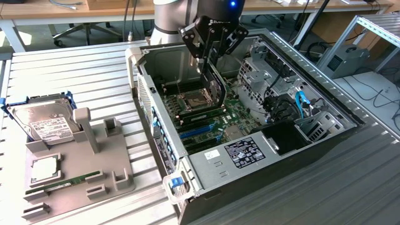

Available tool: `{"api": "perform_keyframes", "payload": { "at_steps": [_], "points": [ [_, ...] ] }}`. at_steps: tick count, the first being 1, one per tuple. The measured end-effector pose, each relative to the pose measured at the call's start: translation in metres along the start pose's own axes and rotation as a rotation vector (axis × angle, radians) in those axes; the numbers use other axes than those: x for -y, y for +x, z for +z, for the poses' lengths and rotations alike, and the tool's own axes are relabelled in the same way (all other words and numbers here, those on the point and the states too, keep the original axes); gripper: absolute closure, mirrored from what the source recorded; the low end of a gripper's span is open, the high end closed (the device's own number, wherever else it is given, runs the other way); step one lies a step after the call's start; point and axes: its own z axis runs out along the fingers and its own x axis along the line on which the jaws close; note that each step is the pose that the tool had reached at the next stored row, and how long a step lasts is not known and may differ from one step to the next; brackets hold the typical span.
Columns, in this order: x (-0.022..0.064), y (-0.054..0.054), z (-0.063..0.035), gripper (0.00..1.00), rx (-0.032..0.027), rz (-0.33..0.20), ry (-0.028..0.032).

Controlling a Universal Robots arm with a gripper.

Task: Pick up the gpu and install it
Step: 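Pick up the gpu and move the gpu toward the slot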

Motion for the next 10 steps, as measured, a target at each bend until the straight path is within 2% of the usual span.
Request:
{"api": "perform_keyframes", "payload": {
  "at_steps": [10],
  "points": [
    [-0.0001, -0.0016, 0.0033, 0.73, 0.0001, 0.000, 0.0012]
  ]
}}
